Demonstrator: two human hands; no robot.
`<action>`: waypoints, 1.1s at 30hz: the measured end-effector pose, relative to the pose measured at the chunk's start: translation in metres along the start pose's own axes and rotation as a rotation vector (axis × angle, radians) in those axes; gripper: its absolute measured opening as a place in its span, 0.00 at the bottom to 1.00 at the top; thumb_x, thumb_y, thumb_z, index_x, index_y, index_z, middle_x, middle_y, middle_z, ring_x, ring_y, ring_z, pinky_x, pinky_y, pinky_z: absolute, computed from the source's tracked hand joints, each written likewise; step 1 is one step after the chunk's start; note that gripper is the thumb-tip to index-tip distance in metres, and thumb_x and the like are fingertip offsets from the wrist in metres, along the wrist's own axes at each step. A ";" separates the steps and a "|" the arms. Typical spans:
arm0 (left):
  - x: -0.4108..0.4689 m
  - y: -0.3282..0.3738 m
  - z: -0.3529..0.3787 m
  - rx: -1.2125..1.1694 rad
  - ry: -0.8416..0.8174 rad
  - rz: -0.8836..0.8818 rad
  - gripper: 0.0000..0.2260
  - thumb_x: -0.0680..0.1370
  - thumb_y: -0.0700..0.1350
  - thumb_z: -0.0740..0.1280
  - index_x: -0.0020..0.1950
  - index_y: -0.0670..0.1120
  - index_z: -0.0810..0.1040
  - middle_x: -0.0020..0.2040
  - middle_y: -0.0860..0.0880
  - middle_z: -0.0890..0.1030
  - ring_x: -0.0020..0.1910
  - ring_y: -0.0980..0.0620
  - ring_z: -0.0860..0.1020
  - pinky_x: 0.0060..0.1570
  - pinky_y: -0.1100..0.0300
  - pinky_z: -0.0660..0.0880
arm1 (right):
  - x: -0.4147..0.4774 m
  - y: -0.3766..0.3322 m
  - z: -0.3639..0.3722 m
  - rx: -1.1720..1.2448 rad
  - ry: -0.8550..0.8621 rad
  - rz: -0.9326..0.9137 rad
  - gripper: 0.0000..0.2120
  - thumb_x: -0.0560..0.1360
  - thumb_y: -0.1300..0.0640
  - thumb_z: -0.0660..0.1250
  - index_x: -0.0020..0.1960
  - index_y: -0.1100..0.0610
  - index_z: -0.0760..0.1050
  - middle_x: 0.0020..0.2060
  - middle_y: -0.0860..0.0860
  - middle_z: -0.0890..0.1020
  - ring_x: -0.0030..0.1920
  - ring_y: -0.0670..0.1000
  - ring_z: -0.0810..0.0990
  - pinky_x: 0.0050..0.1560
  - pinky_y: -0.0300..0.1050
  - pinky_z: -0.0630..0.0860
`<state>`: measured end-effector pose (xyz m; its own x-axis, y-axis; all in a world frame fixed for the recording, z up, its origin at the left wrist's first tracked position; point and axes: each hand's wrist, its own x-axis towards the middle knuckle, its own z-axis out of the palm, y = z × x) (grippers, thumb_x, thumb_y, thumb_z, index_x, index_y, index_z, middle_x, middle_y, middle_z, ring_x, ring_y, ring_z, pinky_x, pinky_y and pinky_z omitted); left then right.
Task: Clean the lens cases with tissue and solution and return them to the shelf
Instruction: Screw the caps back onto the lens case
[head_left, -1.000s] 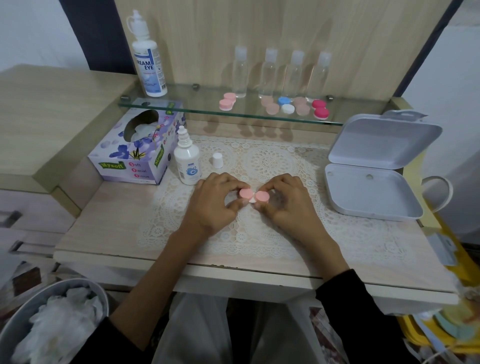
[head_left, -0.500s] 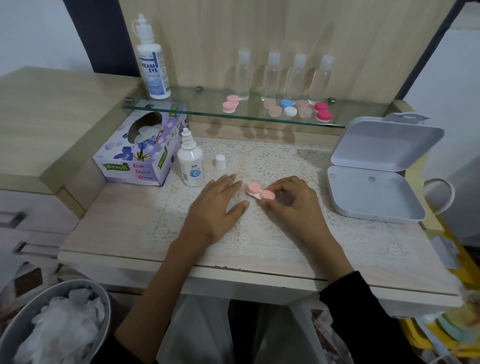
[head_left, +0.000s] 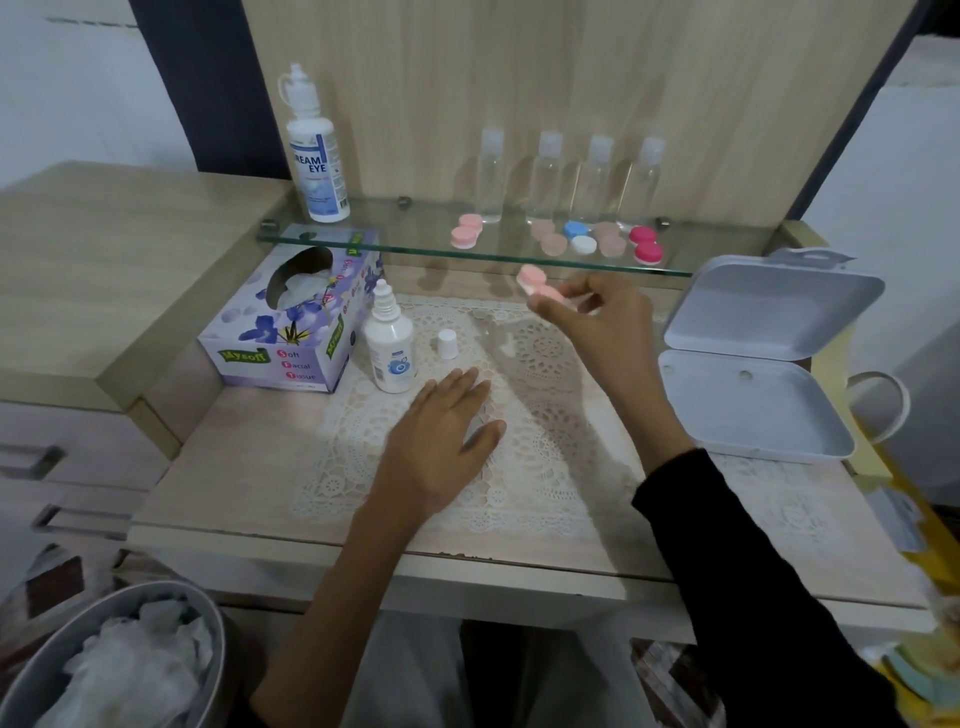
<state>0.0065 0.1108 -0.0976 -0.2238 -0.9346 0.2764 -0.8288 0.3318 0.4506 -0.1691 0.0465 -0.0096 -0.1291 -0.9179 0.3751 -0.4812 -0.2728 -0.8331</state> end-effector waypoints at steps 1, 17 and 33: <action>0.000 0.000 0.000 0.000 0.000 0.001 0.35 0.74 0.65 0.45 0.75 0.47 0.63 0.76 0.50 0.60 0.75 0.56 0.54 0.73 0.63 0.43 | 0.008 -0.004 0.004 -0.004 0.033 -0.009 0.14 0.67 0.46 0.76 0.44 0.54 0.79 0.41 0.47 0.80 0.42 0.47 0.75 0.39 0.42 0.69; 0.000 0.004 -0.003 -0.035 0.050 -0.016 0.23 0.80 0.55 0.59 0.74 0.49 0.65 0.76 0.53 0.60 0.75 0.59 0.54 0.73 0.63 0.46 | 0.082 -0.019 0.060 -0.748 0.177 -0.239 0.18 0.70 0.42 0.70 0.48 0.57 0.80 0.58 0.54 0.73 0.58 0.57 0.68 0.54 0.49 0.59; 0.000 0.003 -0.002 -0.037 0.036 -0.038 0.29 0.76 0.61 0.52 0.74 0.49 0.66 0.75 0.54 0.62 0.75 0.59 0.55 0.73 0.63 0.47 | 0.082 0.009 0.035 -0.700 0.249 -0.202 0.27 0.68 0.33 0.69 0.54 0.54 0.80 0.59 0.52 0.74 0.60 0.55 0.69 0.57 0.50 0.60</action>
<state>0.0050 0.1118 -0.0946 -0.1732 -0.9415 0.2890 -0.8168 0.3013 0.4921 -0.1535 -0.0417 -0.0004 -0.1323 -0.7552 0.6421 -0.9420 -0.1057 -0.3184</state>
